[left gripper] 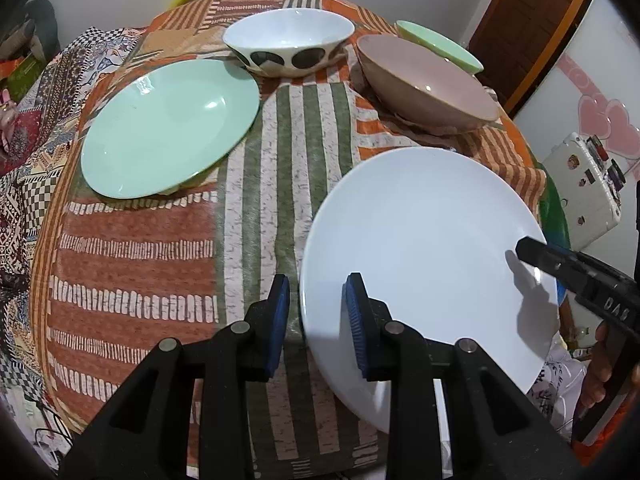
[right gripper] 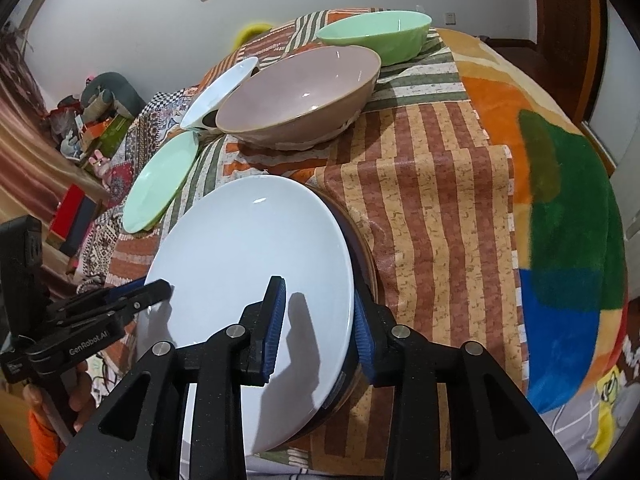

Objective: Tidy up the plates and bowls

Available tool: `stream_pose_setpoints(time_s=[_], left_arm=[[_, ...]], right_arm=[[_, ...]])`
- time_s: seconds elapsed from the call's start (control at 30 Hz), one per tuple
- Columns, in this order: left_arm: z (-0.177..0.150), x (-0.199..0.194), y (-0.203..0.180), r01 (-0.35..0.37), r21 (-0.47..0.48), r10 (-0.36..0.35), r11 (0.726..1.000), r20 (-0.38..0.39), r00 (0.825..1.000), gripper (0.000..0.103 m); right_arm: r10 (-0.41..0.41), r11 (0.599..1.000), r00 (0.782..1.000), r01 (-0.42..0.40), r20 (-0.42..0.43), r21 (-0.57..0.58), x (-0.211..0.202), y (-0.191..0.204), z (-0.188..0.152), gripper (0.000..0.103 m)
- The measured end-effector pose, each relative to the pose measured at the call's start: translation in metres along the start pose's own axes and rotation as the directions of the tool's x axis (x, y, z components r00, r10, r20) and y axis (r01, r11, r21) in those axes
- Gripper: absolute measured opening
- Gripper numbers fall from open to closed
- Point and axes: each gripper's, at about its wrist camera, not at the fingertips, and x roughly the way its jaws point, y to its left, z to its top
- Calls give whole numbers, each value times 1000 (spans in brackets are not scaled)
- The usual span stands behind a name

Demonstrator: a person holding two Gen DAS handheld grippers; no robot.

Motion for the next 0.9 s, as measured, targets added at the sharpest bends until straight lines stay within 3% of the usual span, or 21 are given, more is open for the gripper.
stream_pose_setpoints(time_s=[0.3,0.47,0.6,0.73,0.9], left_arm=[[1,-36,6,-18,7,18,1000,87,996,28],[6,-66,13,-37,9,35,999,166,985,29],[9,-94,22,-67,7,63,998,250,966,33],[13,-112,37,-99,-22,101,995,317,943,54],[19,-120,63,-151,-56,161,987,329,930,66]], right_arm=[[-110,991,993,113,38,-75,-5,11,2,31],[-103,987,987,117,125,-107,-30,19,9,40],[-79,985,985,101,154,-138,-38,31,13,40],[-36,985,986,62,160,-159,-39,44,19,43],[-4,982,986,36,168,-184,-34,62,28,54]])
